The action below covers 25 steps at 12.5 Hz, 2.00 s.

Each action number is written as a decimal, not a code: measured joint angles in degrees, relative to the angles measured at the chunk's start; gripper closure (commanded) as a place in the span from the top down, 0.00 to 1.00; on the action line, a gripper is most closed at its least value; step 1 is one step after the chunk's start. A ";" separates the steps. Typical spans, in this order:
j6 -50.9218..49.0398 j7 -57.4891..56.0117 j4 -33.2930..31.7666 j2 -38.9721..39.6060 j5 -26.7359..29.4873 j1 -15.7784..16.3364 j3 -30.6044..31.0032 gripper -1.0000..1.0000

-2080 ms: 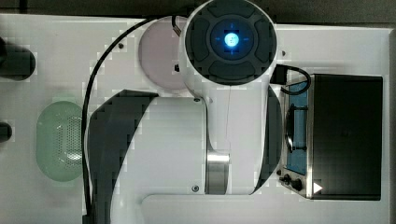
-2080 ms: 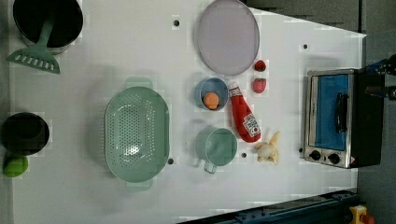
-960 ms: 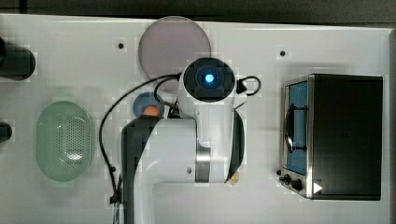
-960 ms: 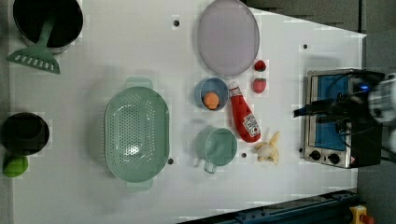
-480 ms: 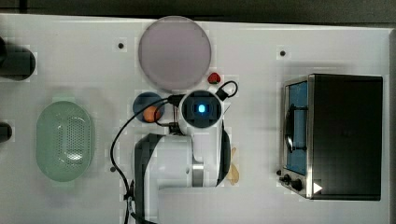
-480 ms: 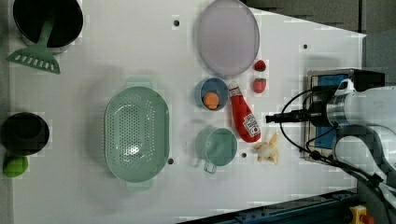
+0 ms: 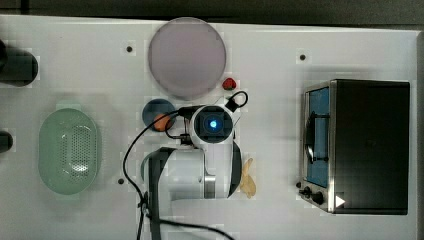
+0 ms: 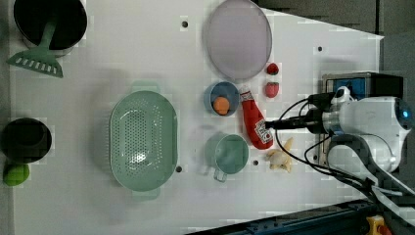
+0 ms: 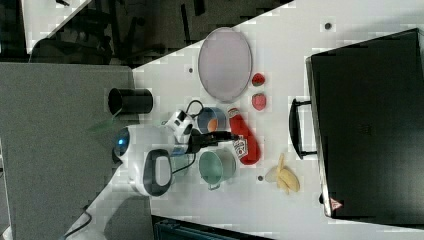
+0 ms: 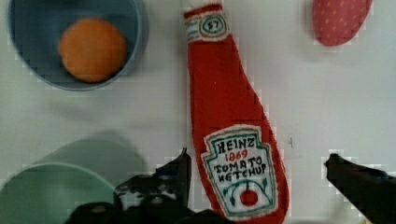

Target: Pick Ketchup from the table and place it in strainer.

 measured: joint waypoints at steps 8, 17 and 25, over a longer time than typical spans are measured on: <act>8.39 -1.18 -1.45 12.93 -0.17 0.02 -0.63 0.84; -4.36 -1.20 1.12 2.83 -0.06 -0.16 -0.74 0.62; -31.88 3.69 19.36 -14.27 0.82 -0.23 3.55 0.62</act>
